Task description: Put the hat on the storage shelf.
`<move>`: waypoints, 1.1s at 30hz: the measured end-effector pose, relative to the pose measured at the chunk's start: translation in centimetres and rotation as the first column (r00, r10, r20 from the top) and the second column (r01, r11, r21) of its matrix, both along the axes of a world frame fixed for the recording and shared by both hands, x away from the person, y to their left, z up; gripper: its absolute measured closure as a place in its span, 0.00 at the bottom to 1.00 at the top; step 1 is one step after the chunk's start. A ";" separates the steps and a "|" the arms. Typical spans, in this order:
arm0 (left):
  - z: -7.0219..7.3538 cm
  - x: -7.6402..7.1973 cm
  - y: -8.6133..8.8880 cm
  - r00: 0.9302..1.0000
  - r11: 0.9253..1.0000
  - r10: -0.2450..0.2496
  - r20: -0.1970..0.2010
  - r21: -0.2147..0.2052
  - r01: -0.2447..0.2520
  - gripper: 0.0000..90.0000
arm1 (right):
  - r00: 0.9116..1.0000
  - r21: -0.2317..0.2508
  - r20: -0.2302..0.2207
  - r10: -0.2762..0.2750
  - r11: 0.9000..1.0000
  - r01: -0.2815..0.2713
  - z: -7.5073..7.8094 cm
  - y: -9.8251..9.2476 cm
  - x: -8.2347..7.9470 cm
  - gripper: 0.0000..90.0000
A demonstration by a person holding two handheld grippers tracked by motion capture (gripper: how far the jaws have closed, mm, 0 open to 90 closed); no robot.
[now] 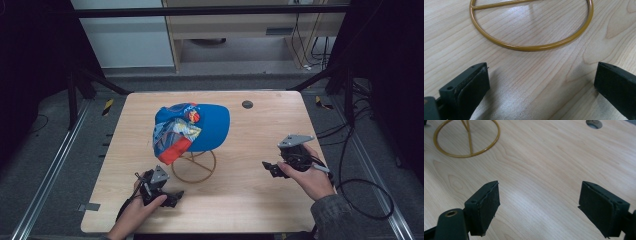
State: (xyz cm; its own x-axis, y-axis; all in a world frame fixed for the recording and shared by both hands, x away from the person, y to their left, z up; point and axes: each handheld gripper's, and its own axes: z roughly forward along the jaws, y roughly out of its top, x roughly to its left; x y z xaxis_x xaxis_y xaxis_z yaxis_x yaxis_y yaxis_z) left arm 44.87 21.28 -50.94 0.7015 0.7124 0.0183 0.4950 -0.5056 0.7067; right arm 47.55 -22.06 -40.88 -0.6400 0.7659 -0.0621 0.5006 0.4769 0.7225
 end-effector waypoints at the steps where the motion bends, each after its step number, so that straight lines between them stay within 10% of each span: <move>1: 0.0 0.0 0.0 1.000 1.000 0.000 0.000 0.000 0.000 0.00 | 1.000 -0.004 -0.001 0.000 1.000 0.000 -0.3 0.0 0.0 0.19; 33: 0.0 0.0 0.0 1.000 1.000 0.000 0.000 0.000 0.000 0.00 | 0.995 0.011 -0.096 0.021 1.000 -0.021 -6.2 1.7 -0.6 0.18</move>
